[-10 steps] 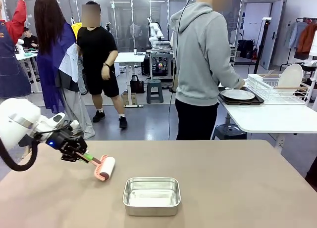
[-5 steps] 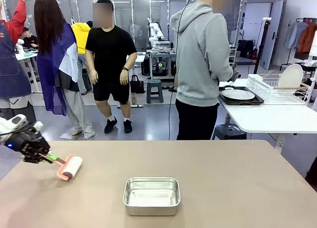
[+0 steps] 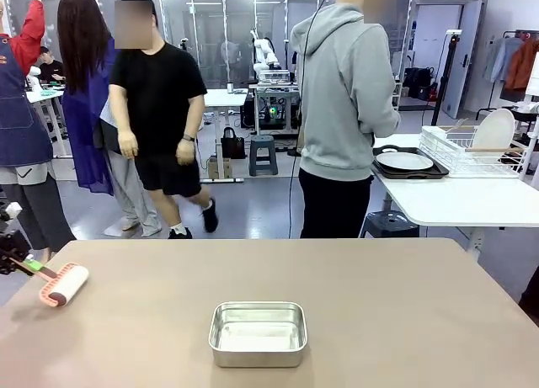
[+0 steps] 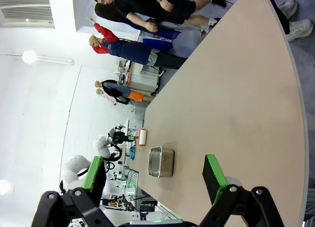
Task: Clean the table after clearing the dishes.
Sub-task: When the right (or left) Handle tray is removed, use the right hand (or left hand) to clean the right (or left) side of the table with the Lint Roller.
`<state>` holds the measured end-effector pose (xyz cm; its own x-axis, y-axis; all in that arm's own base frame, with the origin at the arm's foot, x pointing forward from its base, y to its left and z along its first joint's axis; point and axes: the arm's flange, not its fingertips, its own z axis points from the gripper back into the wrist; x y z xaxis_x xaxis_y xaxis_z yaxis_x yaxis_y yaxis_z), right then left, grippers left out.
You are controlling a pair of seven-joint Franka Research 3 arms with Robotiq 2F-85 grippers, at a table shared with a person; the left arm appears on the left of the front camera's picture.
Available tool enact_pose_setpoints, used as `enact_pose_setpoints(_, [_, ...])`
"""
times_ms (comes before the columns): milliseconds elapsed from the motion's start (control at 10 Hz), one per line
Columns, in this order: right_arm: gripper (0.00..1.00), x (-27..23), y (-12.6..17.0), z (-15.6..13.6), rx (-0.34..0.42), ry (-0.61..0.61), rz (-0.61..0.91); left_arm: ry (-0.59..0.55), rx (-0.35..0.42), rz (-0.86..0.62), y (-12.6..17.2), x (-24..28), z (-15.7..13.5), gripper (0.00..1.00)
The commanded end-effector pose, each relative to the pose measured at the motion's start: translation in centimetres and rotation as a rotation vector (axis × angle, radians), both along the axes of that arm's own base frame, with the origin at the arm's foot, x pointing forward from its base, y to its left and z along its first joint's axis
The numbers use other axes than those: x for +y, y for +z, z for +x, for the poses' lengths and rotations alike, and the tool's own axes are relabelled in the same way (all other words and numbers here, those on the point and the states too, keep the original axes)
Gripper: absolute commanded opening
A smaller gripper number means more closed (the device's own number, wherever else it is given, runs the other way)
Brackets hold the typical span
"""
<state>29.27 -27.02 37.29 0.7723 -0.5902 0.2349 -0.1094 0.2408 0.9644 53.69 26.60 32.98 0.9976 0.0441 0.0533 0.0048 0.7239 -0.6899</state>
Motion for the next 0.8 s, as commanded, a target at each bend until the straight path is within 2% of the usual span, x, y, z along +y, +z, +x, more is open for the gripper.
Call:
enact_pose_setpoints(0, [1.00,0.1,0.3,0.0,-0.011,-0.003,0.003,0.026,-0.063,0.157,-2.5,2.4,-0.3,0.20])
enact_pose_setpoints(400, [1.00,0.1,0.3,0.0,-0.011,-0.003,0.003,0.005,-0.140,0.151,2.8,2.0,-3.9,0.20])
enact_pose_setpoints(700, [1.00,0.1,0.3,0.0,-0.011,-0.003,0.003,0.042,-0.223,0.172,9.8,2.1,-8.3,0.20])
